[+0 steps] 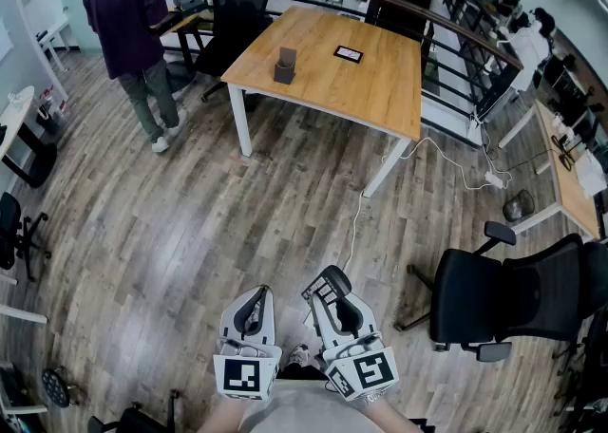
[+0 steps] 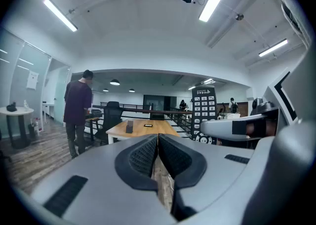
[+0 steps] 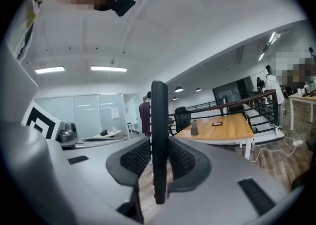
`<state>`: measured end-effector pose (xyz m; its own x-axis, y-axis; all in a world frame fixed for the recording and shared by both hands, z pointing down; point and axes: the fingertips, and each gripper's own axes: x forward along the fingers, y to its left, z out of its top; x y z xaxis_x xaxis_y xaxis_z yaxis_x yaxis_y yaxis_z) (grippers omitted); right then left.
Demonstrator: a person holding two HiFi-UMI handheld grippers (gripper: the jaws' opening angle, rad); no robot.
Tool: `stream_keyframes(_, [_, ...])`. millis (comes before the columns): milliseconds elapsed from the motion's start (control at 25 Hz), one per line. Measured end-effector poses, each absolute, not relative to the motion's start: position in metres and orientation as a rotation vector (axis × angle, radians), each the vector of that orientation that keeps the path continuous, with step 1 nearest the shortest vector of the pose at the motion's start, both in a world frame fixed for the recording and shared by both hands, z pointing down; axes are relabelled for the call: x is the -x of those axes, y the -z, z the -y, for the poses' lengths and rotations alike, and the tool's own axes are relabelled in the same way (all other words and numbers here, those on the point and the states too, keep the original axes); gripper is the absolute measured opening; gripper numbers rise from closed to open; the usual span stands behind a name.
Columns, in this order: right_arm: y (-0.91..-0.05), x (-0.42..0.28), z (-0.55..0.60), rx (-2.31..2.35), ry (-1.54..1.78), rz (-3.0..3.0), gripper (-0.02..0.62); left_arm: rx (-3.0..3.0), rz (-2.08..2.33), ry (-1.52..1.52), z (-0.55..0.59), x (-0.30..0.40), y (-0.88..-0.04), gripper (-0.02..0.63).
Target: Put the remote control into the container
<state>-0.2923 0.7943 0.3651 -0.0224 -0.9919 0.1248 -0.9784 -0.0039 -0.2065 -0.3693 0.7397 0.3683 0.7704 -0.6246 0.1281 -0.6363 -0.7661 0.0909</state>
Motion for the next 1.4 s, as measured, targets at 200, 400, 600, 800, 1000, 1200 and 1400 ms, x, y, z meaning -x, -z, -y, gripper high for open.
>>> stream_keyframes(200, [-0.349, 0.282, -0.736, 2.178, 0.358, -2.118, 0.115, -2.913, 0.939, -0.112, -0.681, 0.353, -0.351, 0.014])
stream_keyframes(400, [-0.336, 0.278, -0.681, 2.211, 0.319, -2.085, 0.115, -2.943, 0.866, -0.061, -0.618, 0.344, -0.336, 0.014])
stream_keyframes(600, [-0.332, 0.282, -0.617, 2.243, 0.309, -2.056, 0.115, -2.976, 0.824, -0.039, -0.559, 0.349, -0.327, 0.014])
stream_keyframes(800, [-0.325, 0.291, -0.562, 2.259, 0.290, -2.030, 0.115, -2.983, 0.803, -0.014, -0.502, 0.366, -0.322, 0.014])
stream_keyframes(1000, [-0.331, 0.298, -0.531, 2.260, 0.315, -2.049, 0.115, -2.956, 0.837, -0.036, -0.466, 0.375, -0.327, 0.014])
stream_keyframes(1200, [-0.350, 0.279, -0.506, 2.295, 0.372, -2.052, 0.115, -2.989, 0.779, -0.062, -0.444, 0.354, -0.343, 0.014])
stream_keyframes(1400, [-0.366, 0.253, -0.476, 2.275, 0.419, -2.050, 0.115, -2.964, 0.798, -0.102, -0.418, 0.332, -0.359, 0.014])
